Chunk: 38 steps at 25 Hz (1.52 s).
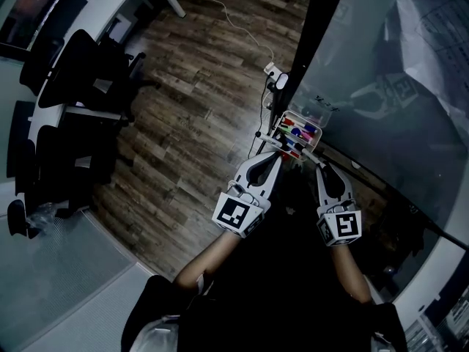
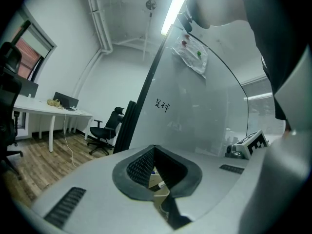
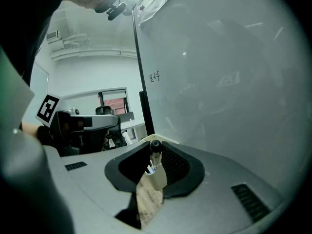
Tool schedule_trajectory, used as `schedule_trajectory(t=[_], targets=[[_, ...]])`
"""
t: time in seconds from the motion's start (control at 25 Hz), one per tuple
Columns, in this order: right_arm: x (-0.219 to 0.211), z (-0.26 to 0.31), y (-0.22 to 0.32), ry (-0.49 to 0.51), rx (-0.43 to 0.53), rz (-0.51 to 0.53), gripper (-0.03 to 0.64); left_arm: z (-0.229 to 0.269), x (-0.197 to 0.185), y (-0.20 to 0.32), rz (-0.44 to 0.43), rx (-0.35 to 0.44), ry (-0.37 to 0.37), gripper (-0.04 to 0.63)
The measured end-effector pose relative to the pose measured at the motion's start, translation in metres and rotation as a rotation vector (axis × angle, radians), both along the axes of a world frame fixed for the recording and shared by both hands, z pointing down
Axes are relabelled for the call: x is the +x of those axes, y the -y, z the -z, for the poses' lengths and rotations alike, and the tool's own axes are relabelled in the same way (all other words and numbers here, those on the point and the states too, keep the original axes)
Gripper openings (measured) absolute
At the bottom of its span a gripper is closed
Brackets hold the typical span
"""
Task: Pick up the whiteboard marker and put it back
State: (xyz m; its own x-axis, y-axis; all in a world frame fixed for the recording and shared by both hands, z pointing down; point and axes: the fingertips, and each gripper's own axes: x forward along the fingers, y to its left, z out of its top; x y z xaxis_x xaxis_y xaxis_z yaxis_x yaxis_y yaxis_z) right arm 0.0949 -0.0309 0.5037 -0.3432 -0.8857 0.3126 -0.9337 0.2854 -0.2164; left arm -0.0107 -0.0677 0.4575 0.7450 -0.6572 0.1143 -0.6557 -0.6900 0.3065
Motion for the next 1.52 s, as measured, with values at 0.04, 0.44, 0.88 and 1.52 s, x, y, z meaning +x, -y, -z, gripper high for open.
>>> schedule_trajectory(t=[0.04, 0.44, 0.88, 1.52], targets=[[-0.002, 0.002, 0.002, -0.002, -0.001, 0.005, 0.083, 0.000, 0.000, 0.000, 0.004, -0.006, -0.002, 0.008], [-0.009, -0.005, 0.008, -0.016, -0.023, 0.025, 0.083, -0.001, -0.001, 0.001, 0.003, -0.003, 0.005, 0.008], [-0.009, -0.009, 0.009, -0.021, -0.033, 0.030, 0.083, -0.004, -0.003, 0.001, 0.005, 0.002, 0.003, 0.008], [-0.012, -0.015, 0.013, -0.034, -0.046, 0.044, 0.083, -0.004, -0.004, 0.005, 0.022, -0.024, 0.004, 0.008]])
